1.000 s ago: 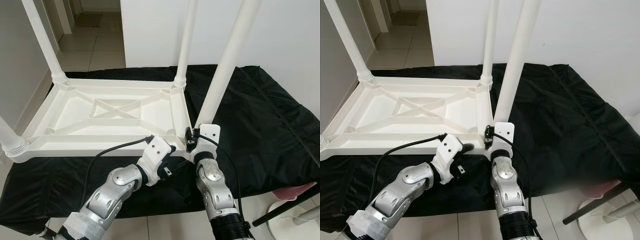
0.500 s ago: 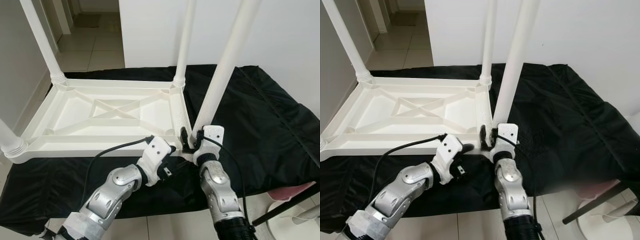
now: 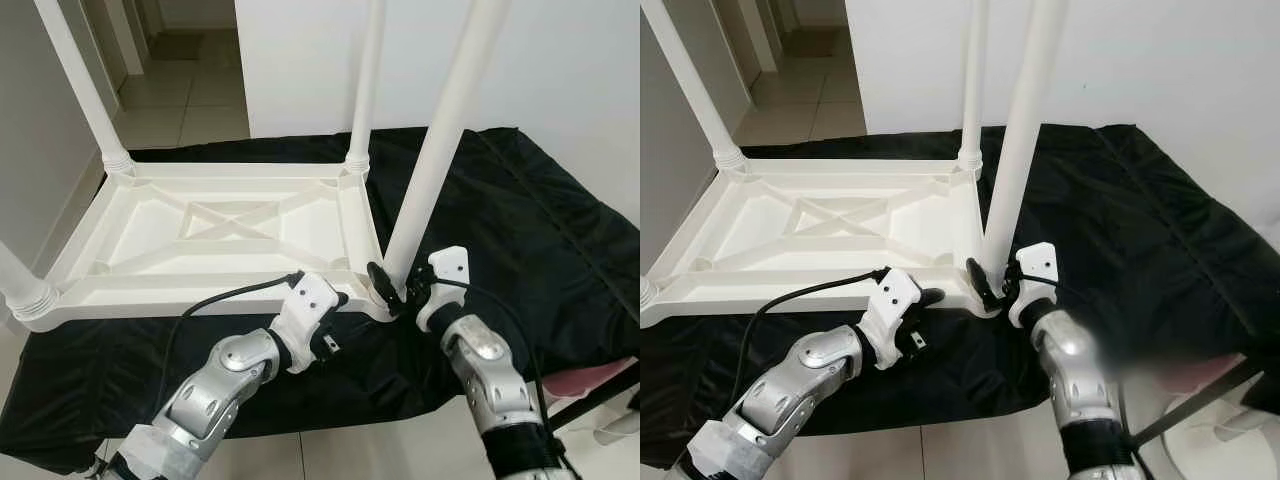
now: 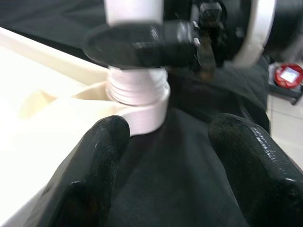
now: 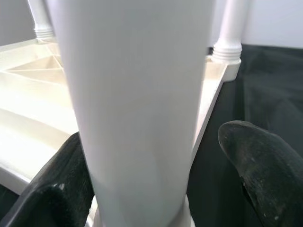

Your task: Building children table

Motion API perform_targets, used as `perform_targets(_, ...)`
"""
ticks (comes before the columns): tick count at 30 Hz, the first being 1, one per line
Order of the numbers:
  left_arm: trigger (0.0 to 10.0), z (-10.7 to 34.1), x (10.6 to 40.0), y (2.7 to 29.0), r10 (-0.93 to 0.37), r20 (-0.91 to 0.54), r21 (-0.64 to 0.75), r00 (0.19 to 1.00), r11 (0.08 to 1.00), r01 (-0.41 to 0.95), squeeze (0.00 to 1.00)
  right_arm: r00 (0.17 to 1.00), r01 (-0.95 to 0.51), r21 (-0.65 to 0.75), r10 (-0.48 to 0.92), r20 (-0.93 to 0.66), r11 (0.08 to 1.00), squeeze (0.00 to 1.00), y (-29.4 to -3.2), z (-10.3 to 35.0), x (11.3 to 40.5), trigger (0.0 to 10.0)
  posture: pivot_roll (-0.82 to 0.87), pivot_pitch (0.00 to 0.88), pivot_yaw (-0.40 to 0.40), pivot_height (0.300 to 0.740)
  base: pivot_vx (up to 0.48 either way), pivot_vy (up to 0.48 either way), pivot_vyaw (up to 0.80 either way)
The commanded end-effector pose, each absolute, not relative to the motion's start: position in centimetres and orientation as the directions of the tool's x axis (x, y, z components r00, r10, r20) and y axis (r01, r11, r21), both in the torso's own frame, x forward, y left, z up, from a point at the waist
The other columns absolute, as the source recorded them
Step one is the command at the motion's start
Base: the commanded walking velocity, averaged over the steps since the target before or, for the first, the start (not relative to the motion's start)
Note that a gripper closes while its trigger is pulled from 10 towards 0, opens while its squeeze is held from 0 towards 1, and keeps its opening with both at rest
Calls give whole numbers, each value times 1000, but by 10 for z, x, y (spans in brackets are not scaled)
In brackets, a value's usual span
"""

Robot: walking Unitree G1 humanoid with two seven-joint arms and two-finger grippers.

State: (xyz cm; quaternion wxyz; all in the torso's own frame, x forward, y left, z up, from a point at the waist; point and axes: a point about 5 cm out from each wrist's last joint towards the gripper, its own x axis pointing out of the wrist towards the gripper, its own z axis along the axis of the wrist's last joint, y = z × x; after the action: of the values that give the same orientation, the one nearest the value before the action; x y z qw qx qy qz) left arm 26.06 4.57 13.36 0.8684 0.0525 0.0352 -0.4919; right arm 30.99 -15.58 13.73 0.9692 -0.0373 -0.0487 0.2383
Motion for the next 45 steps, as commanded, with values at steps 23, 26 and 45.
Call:
perform_targets(23, 10000, 134, 252, 40, -925, -147, 44, 350, 347, 937, 0, 764, -643, -160, 643, -59, 749, 0, -153, 123, 327, 10000, -63, 6, 24, 740, 0, 0, 0)
perform_targets(26, 10000, 134, 252, 40, -925, -147, 43, 351, 349, 936, 0, 796, -602, -148, 604, -34, 785, 0, -154, 126, 327, 10000, -64, 9, 25, 740, 0, 0, 0)
perform_targets(45, 10000, 130, 248, 39, -922, -150, 32, 356, 356, 934, 0, 989, -146, -59, 148, 29, 988, 0, -144, 133, 312, 10000, -69, 11, 12, 740, 0, 0, 0)
